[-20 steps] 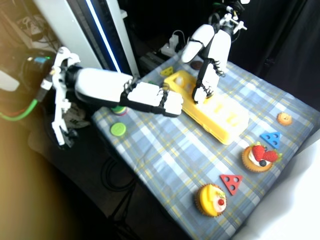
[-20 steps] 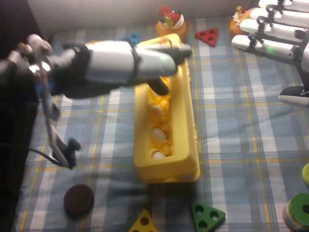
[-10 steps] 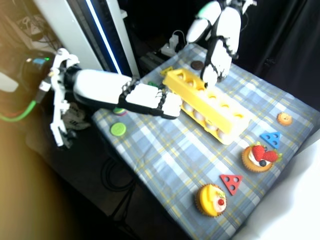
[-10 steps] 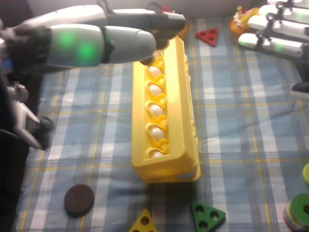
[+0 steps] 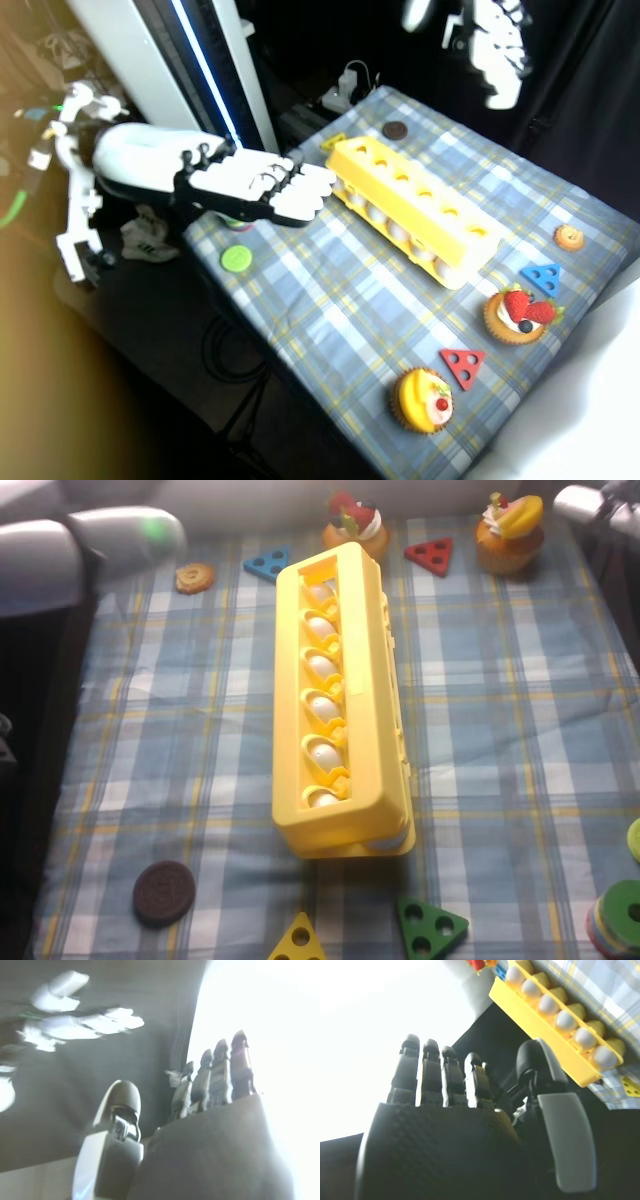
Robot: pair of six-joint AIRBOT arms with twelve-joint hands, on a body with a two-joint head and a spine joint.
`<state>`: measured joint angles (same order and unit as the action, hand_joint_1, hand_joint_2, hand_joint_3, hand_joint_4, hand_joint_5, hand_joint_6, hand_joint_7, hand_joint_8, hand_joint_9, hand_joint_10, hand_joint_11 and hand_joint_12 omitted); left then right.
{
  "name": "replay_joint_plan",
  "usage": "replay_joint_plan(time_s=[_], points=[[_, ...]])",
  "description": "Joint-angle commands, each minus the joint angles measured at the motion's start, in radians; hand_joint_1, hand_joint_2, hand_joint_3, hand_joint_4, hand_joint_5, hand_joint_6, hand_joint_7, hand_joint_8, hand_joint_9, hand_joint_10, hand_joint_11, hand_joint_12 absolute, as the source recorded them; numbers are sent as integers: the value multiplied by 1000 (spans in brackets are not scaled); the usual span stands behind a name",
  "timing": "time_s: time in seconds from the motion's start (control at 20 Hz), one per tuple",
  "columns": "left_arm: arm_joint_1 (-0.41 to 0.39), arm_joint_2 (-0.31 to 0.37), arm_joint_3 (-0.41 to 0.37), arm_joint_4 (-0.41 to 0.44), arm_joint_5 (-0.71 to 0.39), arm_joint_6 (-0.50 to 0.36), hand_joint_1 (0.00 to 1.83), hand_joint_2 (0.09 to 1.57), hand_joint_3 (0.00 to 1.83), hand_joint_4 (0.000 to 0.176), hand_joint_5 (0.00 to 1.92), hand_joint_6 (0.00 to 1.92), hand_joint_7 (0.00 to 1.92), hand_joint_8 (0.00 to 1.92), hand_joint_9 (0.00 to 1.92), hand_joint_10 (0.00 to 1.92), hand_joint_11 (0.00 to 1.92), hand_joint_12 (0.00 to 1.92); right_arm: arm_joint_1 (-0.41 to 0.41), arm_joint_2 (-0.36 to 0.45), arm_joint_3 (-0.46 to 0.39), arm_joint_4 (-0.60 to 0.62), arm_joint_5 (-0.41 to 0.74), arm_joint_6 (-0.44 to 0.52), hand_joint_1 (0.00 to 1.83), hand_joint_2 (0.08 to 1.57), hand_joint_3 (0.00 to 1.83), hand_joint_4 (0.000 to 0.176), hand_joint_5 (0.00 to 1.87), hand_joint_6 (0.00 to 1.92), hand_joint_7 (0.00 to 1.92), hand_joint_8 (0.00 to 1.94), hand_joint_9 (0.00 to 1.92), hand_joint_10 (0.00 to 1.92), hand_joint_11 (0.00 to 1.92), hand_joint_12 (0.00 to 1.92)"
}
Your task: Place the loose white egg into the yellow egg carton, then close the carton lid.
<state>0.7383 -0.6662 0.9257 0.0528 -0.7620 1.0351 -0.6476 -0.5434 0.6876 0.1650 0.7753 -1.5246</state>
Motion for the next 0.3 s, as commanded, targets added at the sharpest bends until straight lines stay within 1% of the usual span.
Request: replay_joint_plan(time_s=[0.0,0.05,0.1,0.15,0.2,0.25], points=[[9,3,-5,-48,-232,2,108,1246,0,131,0,0,0,0,0,0,0,0,9,5,-1,-11,165,-7,507,1275,0,62,0,0,0,0,0,0,0,0],[32,3,-5,-80,-278,2,78,1216,0,132,0,0,0,0,0,0,0,0,9,4,-1,-11,171,-7,499,1257,0,63,0,0,0,0,0,0,0,0],[53,2,-6,-101,-318,2,86,1184,0,155,0,0,0,0,0,0,0,0,9,4,-1,-10,184,-7,505,1237,0,77,0,0,0,0,0,0,0,0],[66,2,-8,-111,-338,2,91,1156,0,172,0,0,0,0,0,0,0,0,8,4,-1,-10,197,-7,480,1219,0,83,0,0,0,0,0,0,0,0],[75,3,-11,-118,-359,2,79,1145,0,175,0,0,0,0,0,0,0,0,8,4,-1,-10,208,-7,488,1204,0,89,0,0,0,0,0,0,0,0],[89,5,-16,-129,-389,3,26,1136,0,176,0,0,0,0,0,0,0,0,8,4,-2,-10,224,-7,527,1206,0,78,0,0,0,0,0,0,0,0]])
